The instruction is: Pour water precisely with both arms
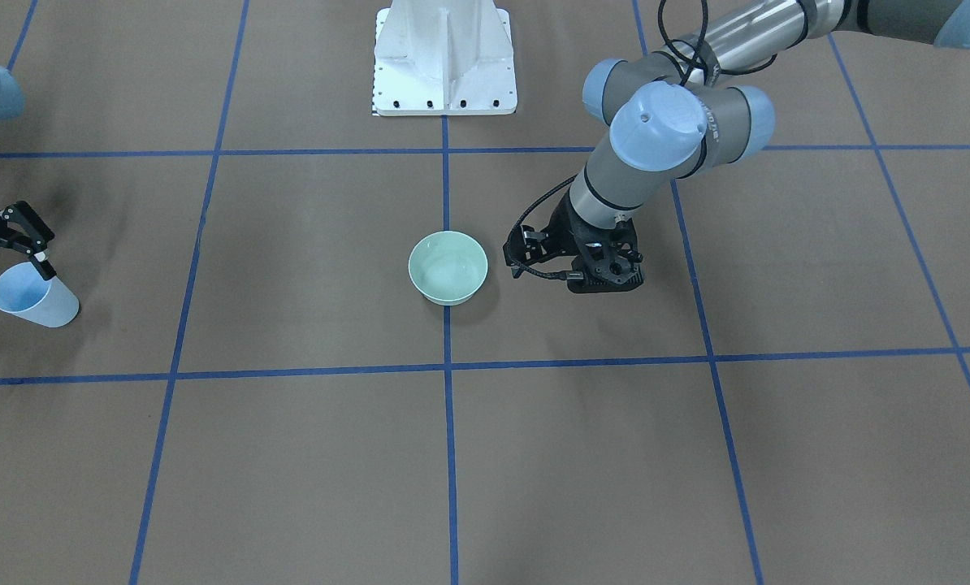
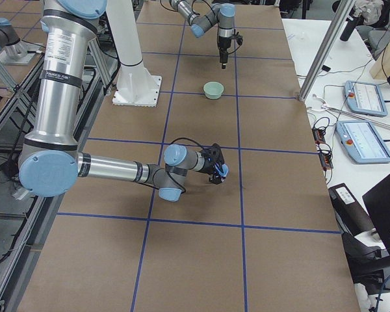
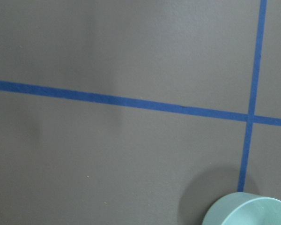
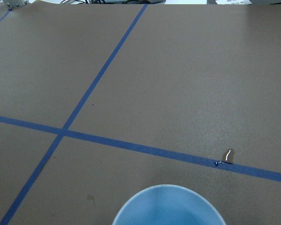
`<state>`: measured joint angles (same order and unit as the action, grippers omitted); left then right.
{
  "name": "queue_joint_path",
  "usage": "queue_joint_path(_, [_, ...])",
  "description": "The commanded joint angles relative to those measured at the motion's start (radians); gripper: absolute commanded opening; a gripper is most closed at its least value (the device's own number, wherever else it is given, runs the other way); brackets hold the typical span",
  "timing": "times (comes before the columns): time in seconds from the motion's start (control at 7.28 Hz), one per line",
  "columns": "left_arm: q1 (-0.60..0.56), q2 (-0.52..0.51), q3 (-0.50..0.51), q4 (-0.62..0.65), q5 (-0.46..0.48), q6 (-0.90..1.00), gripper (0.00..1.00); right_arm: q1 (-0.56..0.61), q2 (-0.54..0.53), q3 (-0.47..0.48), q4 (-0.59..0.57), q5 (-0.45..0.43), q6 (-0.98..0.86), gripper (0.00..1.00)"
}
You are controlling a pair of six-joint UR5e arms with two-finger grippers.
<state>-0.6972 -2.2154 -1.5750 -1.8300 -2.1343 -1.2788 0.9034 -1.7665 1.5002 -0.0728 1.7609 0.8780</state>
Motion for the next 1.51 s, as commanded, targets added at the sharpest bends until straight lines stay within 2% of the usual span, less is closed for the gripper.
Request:
queue_joint_path(0.0, [0.045, -0.018, 0.006, 0.000, 0.022, -0.007, 0.99, 0.107, 0.002, 0.020, -0.016, 0.110, -0.016, 0.99])
queue_joint_path(0.14, [0.092, -0.021, 0.009, 0.000, 0.036, -0.020, 0.99, 0.180, 0.022, 0.029, -0.077, 0.212, -0.028, 0.99])
queue_joint_path(0.41, [0.136, -0.026, 0.033, -0.005, 0.079, -0.021, 0.98, 0.265, 0.061, 0.037, -0.204, 0.290, -0.155, 0.99])
queue_joint_path(0.55, [0.149, -0.064, 0.070, -0.003, 0.095, -0.022, 0.97, 0.335, 0.100, 0.046, -0.313, 0.374, -0.221, 0.99])
queue_joint_path(0.69, [0.151, -0.102, 0.111, -0.005, 0.097, -0.027, 0.94, 0.388, 0.107, 0.084, -0.444, 0.420, -0.334, 0.99])
queue_joint_path(0.82, [0.151, -0.124, 0.137, -0.006, 0.097, -0.027, 0.89, 0.423, 0.107, 0.131, -0.593, 0.423, -0.469, 0.99])
queue_joint_path(0.96, [0.151, -0.124, 0.142, -0.008, 0.097, -0.027, 0.72, 0.461, 0.110, 0.191, -0.769, 0.425, -0.620, 0.99])
queue_joint_path(1.1, [0.151, -0.122, 0.142, -0.008, 0.097, -0.027, 0.41, 0.485, 0.111, 0.245, -0.923, 0.449, -0.713, 0.99])
queue_joint_path(1.24, [0.150, -0.121, 0.142, -0.008, 0.097, -0.025, 0.15, 0.517, 0.113, 0.259, -1.032, 0.513, -0.775, 0.99])
queue_joint_path(1.37, [0.150, -0.121, 0.142, -0.008, 0.097, -0.025, 0.00, 0.538, 0.110, 0.262, -1.117, 0.538, -0.803, 0.99])
